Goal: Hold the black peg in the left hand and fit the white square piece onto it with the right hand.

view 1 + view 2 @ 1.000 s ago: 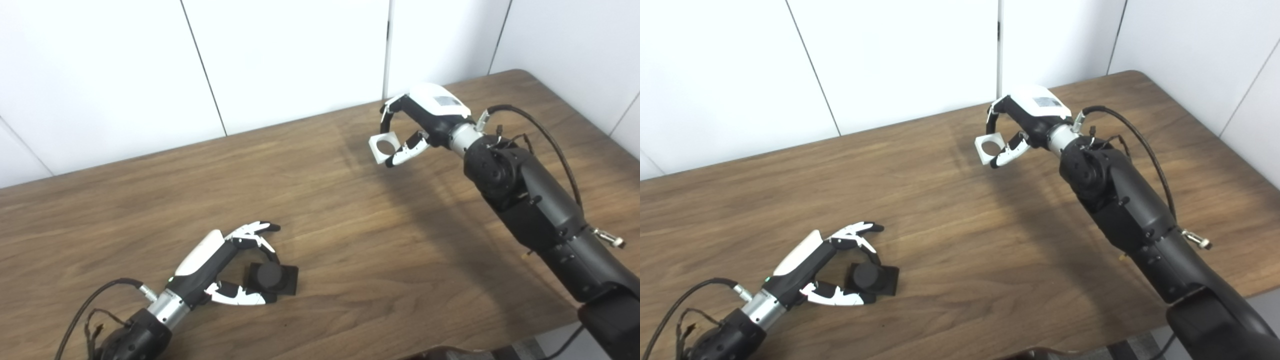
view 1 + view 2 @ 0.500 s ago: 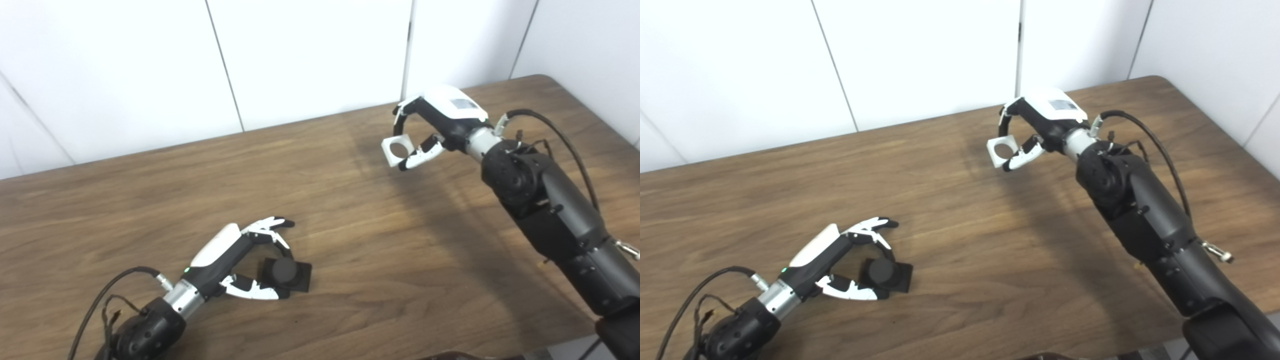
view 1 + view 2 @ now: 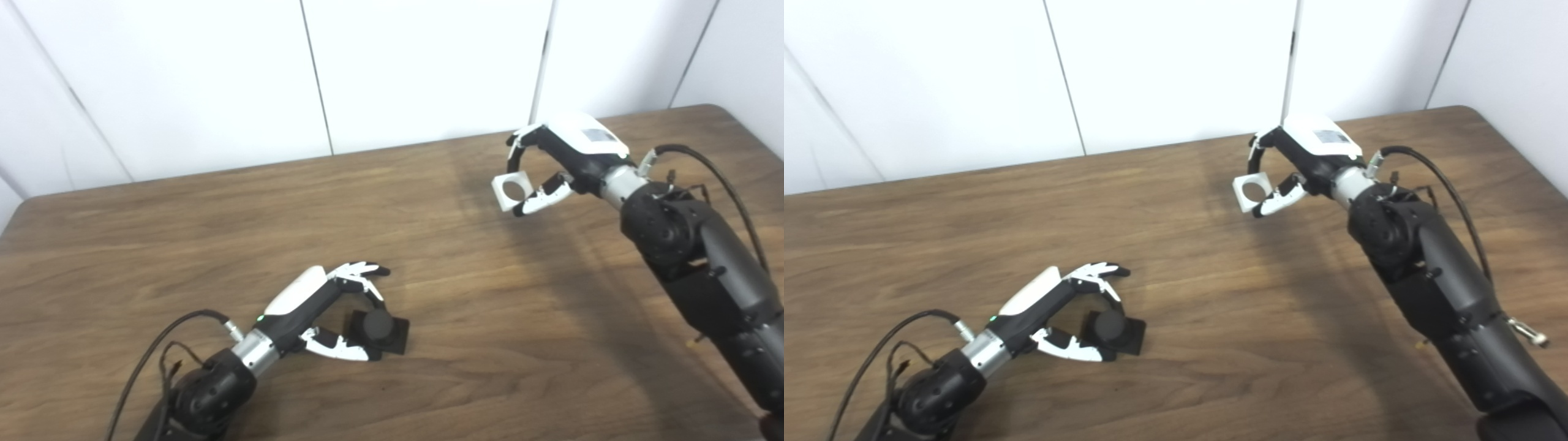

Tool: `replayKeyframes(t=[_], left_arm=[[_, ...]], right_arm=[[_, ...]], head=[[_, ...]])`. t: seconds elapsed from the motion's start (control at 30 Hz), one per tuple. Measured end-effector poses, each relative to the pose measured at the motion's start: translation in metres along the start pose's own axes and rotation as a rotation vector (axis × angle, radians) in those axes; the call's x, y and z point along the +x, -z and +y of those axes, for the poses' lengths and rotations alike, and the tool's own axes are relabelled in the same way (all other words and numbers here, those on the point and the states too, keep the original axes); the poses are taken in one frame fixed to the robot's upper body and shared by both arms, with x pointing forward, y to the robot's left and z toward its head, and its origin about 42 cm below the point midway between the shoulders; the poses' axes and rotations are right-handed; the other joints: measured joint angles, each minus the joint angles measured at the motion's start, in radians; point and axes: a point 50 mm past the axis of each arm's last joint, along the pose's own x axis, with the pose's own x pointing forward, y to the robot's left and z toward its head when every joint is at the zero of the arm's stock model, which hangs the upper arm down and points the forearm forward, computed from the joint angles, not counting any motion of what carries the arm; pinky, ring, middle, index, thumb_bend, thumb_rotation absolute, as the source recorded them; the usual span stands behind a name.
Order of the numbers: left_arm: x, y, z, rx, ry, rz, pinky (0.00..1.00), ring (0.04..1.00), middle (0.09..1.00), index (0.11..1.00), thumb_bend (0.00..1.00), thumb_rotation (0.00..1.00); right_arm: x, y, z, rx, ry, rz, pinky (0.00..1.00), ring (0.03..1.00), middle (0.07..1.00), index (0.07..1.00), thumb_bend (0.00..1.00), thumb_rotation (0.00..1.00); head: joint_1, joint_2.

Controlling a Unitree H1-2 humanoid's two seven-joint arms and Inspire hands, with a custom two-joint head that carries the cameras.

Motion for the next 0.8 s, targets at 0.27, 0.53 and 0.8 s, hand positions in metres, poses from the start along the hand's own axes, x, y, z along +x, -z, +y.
replayKeyframes(t=[0.27, 0.53, 0.8], left_arm=[[0.002, -0.001, -0.001, 0.006, -0.004, -0.002, 0.93, 0.939, 0.891, 0.493, 0.51, 0.08], [0.003, -0.002, -0.003, 0.002, -0.004, -0.003, 0.94, 0.941, 0.893, 0.493, 0.51, 0.09], [0.004, -0.002, -0.003, 0.001, -0.003, -0.004, 0.95, 0.942, 0.893, 0.493, 0.51, 0.08]], right_arm=[[-0.005, 0.003, -0.002, 0.004, -0.006, -0.013, 0.77, 0.812, 0.806, 0.481, 0.52, 0.14], [-0.008, -0.004, -0.006, 0.003, -0.008, -0.041, 0.78, 0.82, 0.813, 0.481, 0.52, 0.14], [-0.011, -0.012, -0.011, -0.002, -0.007, -0.072, 0.78, 0.817, 0.813, 0.482, 0.52, 0.14]], head=[[0.015, 0.005], [0.012, 0.006], [0.012, 0.009]])
